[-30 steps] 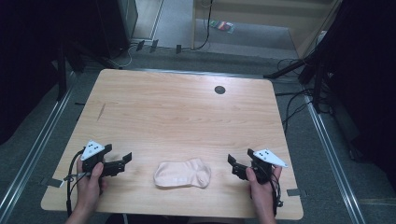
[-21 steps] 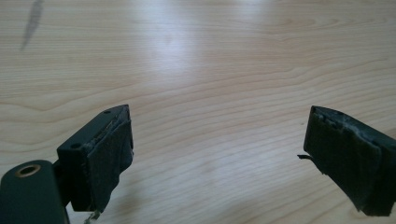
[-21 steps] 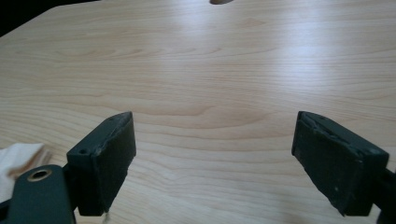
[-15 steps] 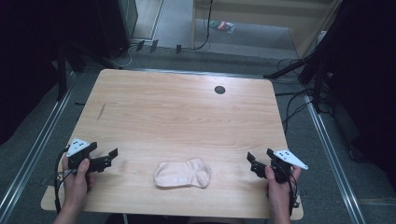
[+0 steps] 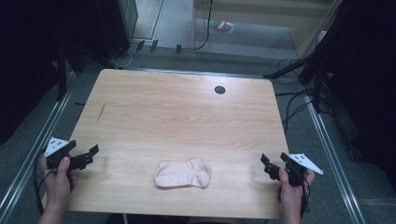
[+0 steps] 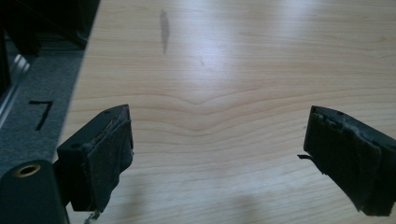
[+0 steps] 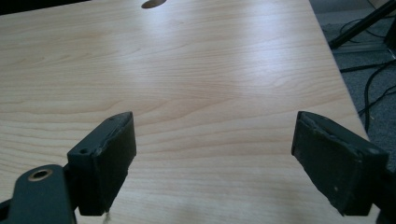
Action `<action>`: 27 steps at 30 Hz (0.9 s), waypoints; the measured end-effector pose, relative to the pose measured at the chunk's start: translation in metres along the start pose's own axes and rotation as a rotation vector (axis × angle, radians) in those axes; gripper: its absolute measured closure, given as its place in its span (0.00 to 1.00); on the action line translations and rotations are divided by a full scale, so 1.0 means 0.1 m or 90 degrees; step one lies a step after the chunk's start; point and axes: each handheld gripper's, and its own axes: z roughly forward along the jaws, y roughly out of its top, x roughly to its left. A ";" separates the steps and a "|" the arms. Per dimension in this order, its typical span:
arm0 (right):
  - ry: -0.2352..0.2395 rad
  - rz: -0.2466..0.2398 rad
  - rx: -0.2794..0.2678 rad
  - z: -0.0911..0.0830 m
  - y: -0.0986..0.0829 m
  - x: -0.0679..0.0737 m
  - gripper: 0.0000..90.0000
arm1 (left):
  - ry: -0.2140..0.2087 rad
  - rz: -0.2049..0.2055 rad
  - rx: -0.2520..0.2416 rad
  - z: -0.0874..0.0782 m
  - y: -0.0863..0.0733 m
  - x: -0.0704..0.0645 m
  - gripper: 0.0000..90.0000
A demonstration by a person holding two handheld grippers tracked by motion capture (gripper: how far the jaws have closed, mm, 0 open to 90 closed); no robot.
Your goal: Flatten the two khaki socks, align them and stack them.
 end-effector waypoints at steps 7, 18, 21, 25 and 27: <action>-0.006 -0.001 0.004 -0.09 -0.07 -0.07 0.16 | -0.003 -0.001 -0.012 -0.05 -0.03 0.10 0.10; -0.001 -0.027 0.019 -0.25 -0.20 -0.08 0.16 | -0.021 0.034 0.009 0.01 -0.05 0.03 0.09; -0.002 -0.020 0.022 -0.28 -0.21 -0.11 0.16 | -0.020 0.031 0.011 0.01 -0.05 0.03 0.09; -0.008 -0.007 0.022 -0.32 -0.22 -0.16 0.16 | -0.024 0.031 0.016 0.01 -0.05 0.03 0.09; -0.006 0.000 0.022 -0.33 -0.22 -0.18 0.16 | -0.025 0.031 0.019 0.01 -0.05 0.03 0.09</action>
